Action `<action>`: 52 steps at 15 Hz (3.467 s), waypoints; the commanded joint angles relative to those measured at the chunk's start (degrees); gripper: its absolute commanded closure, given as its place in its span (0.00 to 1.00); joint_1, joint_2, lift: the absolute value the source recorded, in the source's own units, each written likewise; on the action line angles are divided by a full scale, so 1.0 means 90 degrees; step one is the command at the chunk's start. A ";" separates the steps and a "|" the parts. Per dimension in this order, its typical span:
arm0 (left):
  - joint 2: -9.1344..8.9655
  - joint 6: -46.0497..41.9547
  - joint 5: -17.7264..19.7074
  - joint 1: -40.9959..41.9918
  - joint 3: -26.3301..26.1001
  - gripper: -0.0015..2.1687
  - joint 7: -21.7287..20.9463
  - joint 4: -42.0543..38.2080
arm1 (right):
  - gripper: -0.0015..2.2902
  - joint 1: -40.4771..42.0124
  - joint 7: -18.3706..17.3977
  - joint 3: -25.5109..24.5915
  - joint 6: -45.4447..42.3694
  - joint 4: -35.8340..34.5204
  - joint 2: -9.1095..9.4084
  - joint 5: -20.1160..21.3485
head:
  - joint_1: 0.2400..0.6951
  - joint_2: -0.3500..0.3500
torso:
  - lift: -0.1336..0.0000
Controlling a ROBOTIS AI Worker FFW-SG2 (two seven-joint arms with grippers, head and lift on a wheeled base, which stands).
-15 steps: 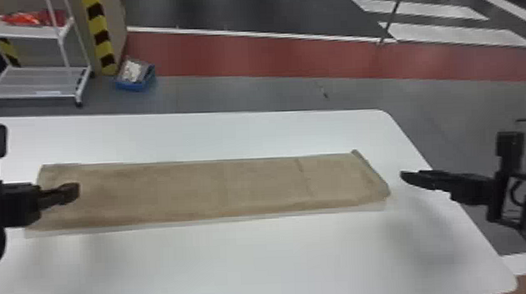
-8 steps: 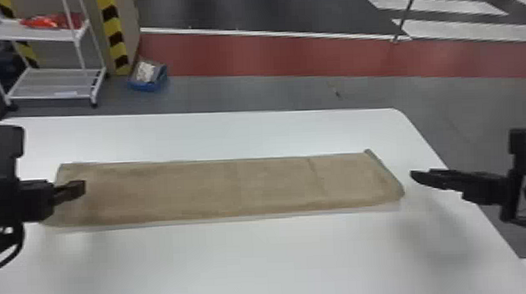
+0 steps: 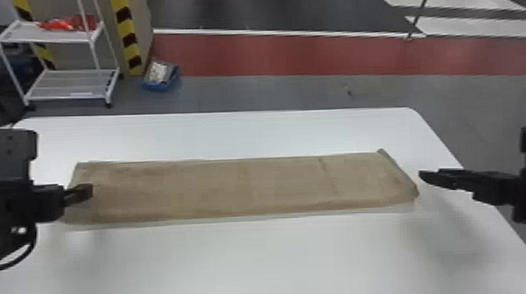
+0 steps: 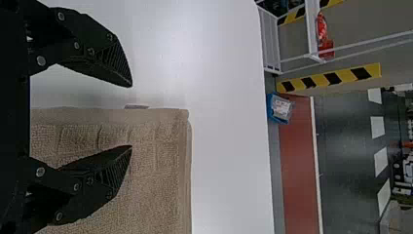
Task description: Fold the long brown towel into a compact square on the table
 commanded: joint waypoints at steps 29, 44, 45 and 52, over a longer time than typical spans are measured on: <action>-0.0251 0.2505 0.7541 -0.2503 0.1622 0.71 0.1356 -0.0153 | 0.12 0.0753 -0.0547 0.2175 -0.0736 -0.2181 0.2214 -0.0280 | 0.91 0.44 | 0.04; 0.0052 0.2623 0.7804 -0.2239 0.1944 0.71 0.1375 -0.0172 | 0.73 -0.0087 -0.2227 0.4851 -0.2357 -0.0463 0.3031 -0.0368 | 0.90 0.85 | 0.04; 0.0061 0.2623 0.7794 -0.2239 0.1954 0.71 0.1365 -0.0172 | 0.73 -0.0204 -0.2227 0.4909 -0.2397 -0.0326 0.3031 -0.0417 | 0.89 0.87 | 0.04; -0.0017 0.2623 0.7785 -0.2024 0.1925 0.71 0.1405 -0.0328 | 0.46 0.0342 -0.2246 0.4431 -0.2416 -0.1166 0.2859 -0.0739 | 0.87 0.91 | 0.04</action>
